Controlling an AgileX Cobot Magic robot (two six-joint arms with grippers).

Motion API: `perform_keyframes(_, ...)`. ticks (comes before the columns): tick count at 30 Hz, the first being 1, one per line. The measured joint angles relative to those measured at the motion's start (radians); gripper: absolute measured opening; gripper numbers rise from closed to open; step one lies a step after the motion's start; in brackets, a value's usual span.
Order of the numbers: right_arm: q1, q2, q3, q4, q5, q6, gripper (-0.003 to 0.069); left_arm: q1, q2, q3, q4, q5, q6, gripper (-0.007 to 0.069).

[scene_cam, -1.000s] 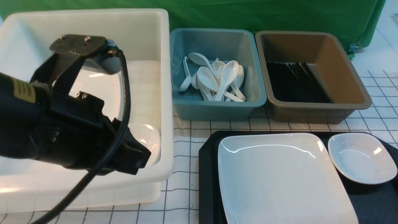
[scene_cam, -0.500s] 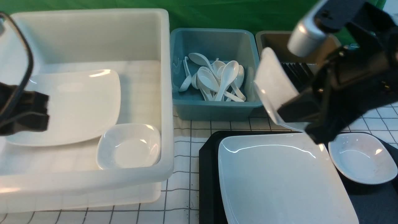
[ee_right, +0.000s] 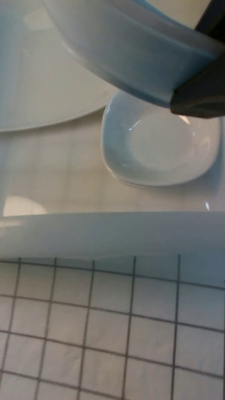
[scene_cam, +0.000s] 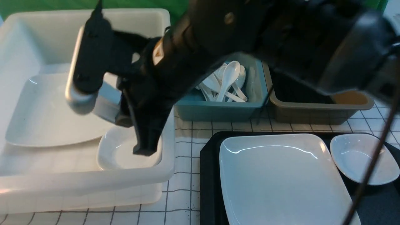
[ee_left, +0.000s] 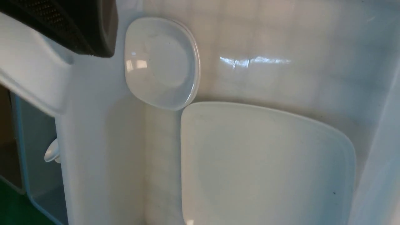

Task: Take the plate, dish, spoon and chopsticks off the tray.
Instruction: Use the right arm to put the small plate into the large storage box on the left

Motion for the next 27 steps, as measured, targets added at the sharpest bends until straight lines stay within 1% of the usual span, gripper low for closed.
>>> perform_keyframes(3, 0.017, 0.089, -0.021, -0.120, -0.040, -0.022, 0.0044, -0.010, 0.000, 0.000, -0.004, 0.002, 0.001, 0.0006)
perform_keyframes(4, 0.017, 0.098, -0.022, -0.137, -0.047, -0.024, 0.0045, -0.015, 0.000, 0.000, -0.004, 0.002, 0.001, 0.0006)
perform_keyframes(6, 0.017, 0.146, -0.023, -0.222, -0.083, -0.044, 0.0047, -0.049, 0.000, 0.000, -0.004, -0.004, 0.001, 0.0006)
perform_keyframes(7, 0.016, 0.155, -0.023, -0.238, -0.086, -0.051, 0.0047, -0.056, 0.000, 0.000, -0.004, -0.007, 0.001, 0.0006)
perform_keyframes(8, 0.016, 0.174, -0.023, -0.261, -0.093, -0.088, 0.0047, -0.093, 0.000, 0.000, -0.004, -0.022, 0.001, 0.0006)
perform_keyframes(13, 0.016, 0.189, -0.029, -0.273, -0.100, -0.124, 0.0050, -0.166, 0.000, 0.000, 0.001, -0.036, 0.004, 0.0006)
perform_keyframes(19, 0.016, 0.192, -0.031, -0.269, -0.103, -0.136, 0.0059, -0.179, 0.000, 0.000, 0.012, -0.057, 0.004, 0.0006)
perform_keyframes(22, 0.018, 0.192, -0.031, -0.266, -0.098, -0.136, 0.0082, -0.179, 0.000, 0.000, 0.015, -0.062, 0.004, 0.0006)
perform_keyframes(27, 0.033, 0.192, -0.031, -0.262, -0.055, -0.137, 0.0145, -0.179, 0.000, 0.000, 0.015, -0.067, 0.004, 0.0006)
